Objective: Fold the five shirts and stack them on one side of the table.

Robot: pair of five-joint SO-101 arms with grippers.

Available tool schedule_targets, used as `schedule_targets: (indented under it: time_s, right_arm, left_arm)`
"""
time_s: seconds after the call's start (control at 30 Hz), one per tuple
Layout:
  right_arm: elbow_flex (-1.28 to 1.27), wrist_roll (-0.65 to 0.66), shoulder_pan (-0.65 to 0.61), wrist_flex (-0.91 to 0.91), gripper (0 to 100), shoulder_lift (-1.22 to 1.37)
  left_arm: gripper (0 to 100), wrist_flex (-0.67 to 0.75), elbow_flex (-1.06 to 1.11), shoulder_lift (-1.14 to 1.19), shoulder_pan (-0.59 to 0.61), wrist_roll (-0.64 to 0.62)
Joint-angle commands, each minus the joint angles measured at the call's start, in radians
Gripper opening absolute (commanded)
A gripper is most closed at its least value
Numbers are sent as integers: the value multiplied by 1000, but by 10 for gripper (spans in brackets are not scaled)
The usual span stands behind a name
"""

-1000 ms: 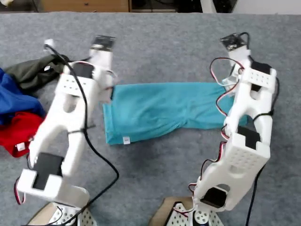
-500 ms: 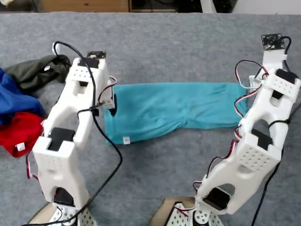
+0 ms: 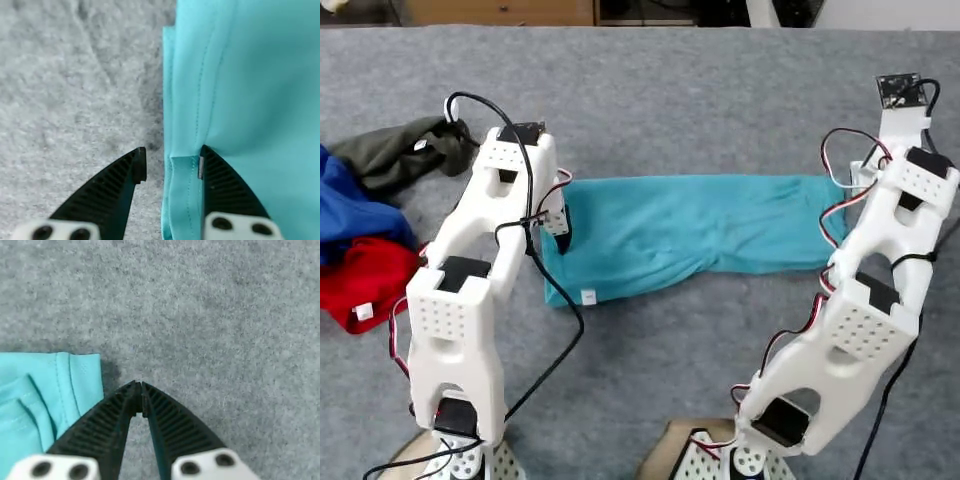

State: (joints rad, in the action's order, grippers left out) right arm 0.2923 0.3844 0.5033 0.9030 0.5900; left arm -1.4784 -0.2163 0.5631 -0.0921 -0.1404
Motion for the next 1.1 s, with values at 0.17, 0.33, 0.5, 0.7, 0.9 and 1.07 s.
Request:
schedule_targets:
  time_s: [0.17,0.33,0.5,0.7,0.9,1.07]
  right_arm:
    - [42,0,7,-18,5,-5]
    - [42,0,7,-18,5,-5]
    - [42,2,7,-18,5,-5]
    - [36,-6,13,-46,5,-2]
    - [61,-43,36,-75,5,44]
    - [97,-153,96,-81,5,44]
  left_arm:
    - [181,103,26,-5,-12,-75]
    - [104,203,132,-15,-58,-86]
    - [24,206,135,-15,-66,-89]
    - [19,204,127,-16,-54,-86]
    - [19,100,2,-91,34,-43]
    - [19,5,-157,-142,94,34]
